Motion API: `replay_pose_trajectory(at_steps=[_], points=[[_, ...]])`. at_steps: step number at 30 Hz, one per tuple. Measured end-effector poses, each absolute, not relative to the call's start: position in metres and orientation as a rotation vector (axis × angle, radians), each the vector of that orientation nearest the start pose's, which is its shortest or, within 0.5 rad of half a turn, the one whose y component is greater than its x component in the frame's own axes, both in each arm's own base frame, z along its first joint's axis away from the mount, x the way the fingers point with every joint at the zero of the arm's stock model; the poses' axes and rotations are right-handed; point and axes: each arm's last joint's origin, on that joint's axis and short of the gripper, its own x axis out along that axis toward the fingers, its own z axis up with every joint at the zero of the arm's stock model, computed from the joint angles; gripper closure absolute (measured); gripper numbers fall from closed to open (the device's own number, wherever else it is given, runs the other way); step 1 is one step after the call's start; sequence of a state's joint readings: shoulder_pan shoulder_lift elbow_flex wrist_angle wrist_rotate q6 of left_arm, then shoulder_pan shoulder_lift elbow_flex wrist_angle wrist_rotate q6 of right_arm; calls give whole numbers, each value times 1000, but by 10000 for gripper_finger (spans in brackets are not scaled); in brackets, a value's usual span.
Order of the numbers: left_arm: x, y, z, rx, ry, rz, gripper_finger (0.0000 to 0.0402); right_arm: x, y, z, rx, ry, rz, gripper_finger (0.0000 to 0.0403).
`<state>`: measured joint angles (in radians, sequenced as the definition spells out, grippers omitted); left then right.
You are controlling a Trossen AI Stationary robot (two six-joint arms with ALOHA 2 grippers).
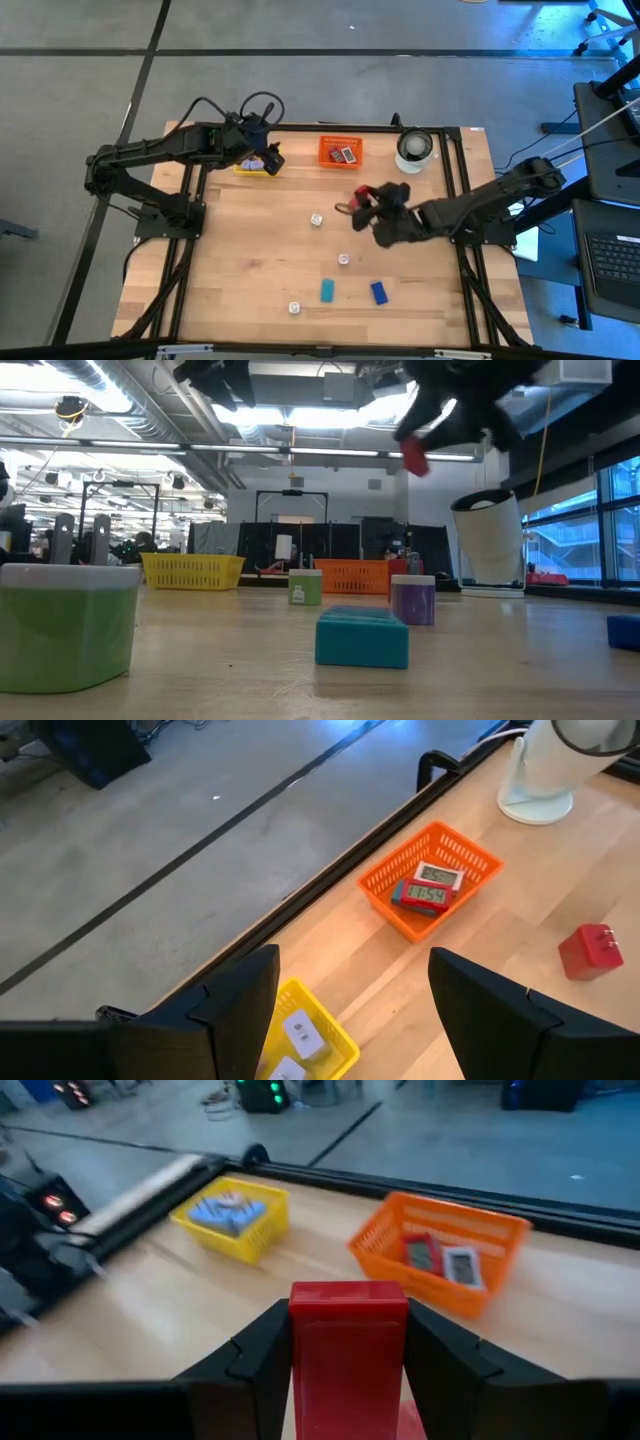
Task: Pick & Place Office items
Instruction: Put the red digital timer into the orange bin
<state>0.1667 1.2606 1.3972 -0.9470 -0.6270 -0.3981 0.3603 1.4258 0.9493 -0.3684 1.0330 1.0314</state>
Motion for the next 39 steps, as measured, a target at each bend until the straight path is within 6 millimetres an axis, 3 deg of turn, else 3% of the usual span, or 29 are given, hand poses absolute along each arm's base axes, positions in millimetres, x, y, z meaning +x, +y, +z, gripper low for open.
replay_pose_trajectory(at_steps=[10, 21, 32, 36, 39], points=[[233, 48, 381, -180, 658, 818, 148, 309, 38, 281, 472, 39, -695, 241], [235, 39, 381, -210, 643, 795, 148, 318, 20, 316, 435, -207, -489, 241], [235, 36, 381, -209, 639, 790, 148, 318, 13, 319, 442, -233, -482, 241], [235, 36, 381, -208, 639, 791, 148, 319, 9, 313, 431, -177, -508, 241], [235, 36, 381, -208, 639, 791, 148, 319, 2, 303, 523, -124, -546, 241]])
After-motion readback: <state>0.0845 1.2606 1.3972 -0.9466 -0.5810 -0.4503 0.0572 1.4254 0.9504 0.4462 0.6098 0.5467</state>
